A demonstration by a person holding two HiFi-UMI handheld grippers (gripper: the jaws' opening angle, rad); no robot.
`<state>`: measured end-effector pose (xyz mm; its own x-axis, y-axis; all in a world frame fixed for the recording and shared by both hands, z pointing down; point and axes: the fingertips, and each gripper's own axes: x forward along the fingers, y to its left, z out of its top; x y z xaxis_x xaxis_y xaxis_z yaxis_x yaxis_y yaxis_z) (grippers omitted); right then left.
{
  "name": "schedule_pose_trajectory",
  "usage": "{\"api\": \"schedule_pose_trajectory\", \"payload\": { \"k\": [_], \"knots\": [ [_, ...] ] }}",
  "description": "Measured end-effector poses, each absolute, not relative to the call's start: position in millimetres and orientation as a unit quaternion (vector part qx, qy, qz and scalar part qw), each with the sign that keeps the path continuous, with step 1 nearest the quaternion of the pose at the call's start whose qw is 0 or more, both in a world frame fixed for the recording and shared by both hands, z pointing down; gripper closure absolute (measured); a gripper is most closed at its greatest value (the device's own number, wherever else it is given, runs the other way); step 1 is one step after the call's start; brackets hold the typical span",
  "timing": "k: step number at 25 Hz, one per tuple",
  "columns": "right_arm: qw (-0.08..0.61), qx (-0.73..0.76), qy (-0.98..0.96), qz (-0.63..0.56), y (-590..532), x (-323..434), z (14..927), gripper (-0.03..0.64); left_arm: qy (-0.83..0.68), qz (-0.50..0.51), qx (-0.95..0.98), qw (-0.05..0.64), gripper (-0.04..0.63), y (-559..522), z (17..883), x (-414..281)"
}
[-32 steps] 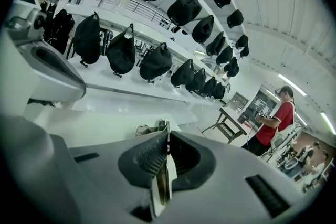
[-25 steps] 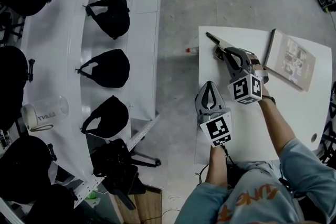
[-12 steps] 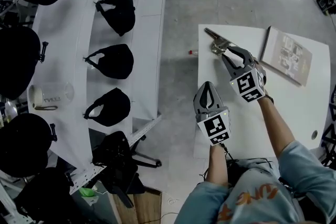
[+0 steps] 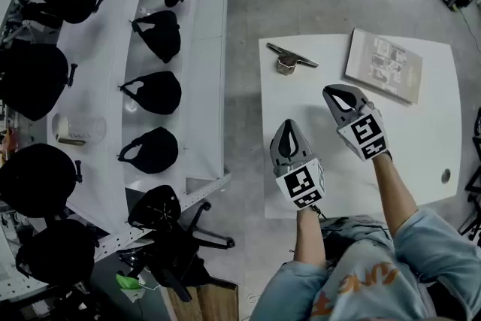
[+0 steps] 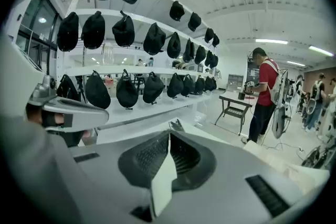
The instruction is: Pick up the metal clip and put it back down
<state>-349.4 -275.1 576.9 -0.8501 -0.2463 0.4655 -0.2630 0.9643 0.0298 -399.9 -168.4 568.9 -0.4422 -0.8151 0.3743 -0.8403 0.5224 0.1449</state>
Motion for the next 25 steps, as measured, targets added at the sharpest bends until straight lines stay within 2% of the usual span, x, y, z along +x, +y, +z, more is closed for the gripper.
{"api": "schedule_pose_trajectory", "payload": {
  "k": [14, 25],
  "knots": [
    [0.17, 0.251, -0.95, 0.071, -263.8, -162.4, 511.3, 0.588, -0.829, 0.026, 0.541, 0.137, 0.586, -166.5, 493.0, -268.2],
    [0.092, 0.364, -0.925, 0.059, -246.5, 18.9, 454.5, 0.588, -0.77, 0.013, 0.633, 0.085, 0.586, -162.1, 444.1, -111.1]
  ]
}}
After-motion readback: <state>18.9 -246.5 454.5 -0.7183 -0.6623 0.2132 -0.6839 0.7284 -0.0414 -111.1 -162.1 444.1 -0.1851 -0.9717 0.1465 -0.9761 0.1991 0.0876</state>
